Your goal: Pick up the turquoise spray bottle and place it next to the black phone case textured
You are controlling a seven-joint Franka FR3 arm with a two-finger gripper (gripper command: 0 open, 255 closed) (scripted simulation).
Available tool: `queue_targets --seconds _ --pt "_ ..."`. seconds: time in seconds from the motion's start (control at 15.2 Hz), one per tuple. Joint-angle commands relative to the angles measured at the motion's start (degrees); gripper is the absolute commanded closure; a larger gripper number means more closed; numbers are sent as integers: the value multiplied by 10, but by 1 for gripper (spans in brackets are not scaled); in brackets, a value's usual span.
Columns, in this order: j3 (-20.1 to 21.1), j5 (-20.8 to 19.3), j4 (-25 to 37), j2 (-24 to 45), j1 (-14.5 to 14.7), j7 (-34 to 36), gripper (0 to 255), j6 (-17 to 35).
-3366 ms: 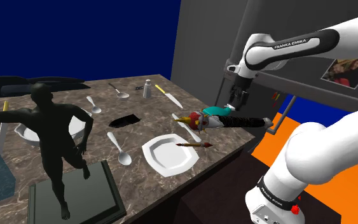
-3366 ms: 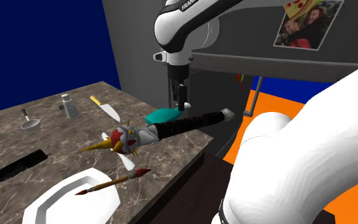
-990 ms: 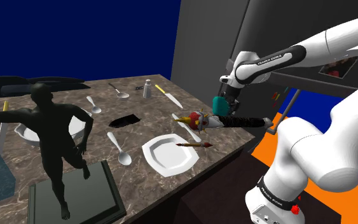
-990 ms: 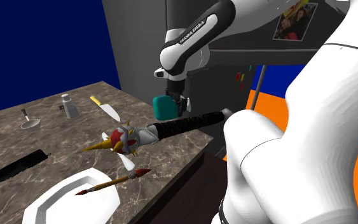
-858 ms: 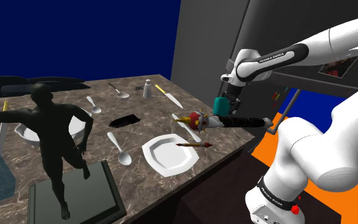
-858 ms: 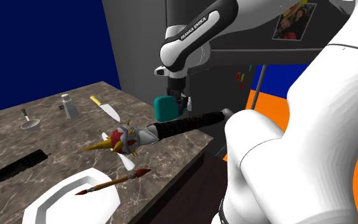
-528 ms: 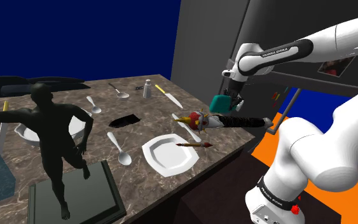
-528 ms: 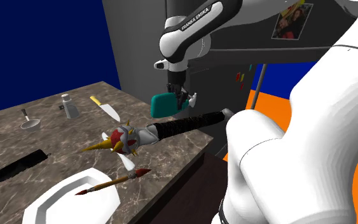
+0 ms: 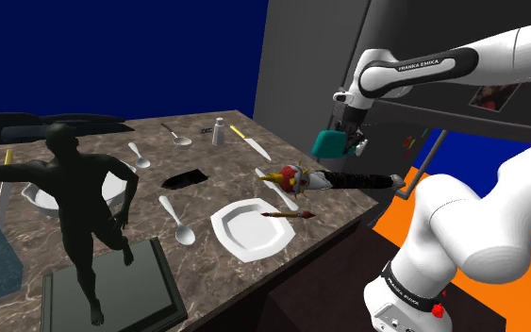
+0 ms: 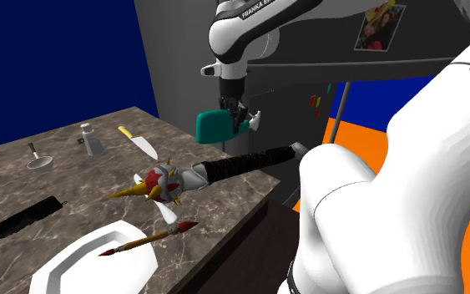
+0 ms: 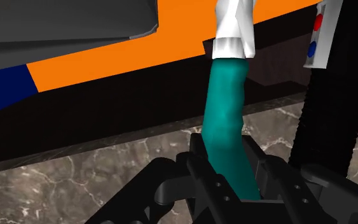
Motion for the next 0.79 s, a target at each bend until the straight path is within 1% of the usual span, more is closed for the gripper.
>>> queue_targets --seconds 0.0,0.4,0.59,0.73 --pt "5 10 7 7 12 9 255 -3" --pt "-6 77 39 81 102 46 255 23" --pt "-22 122 63 129 153 52 255 34" --pt "-39 160 83 168 190 50 255 40"
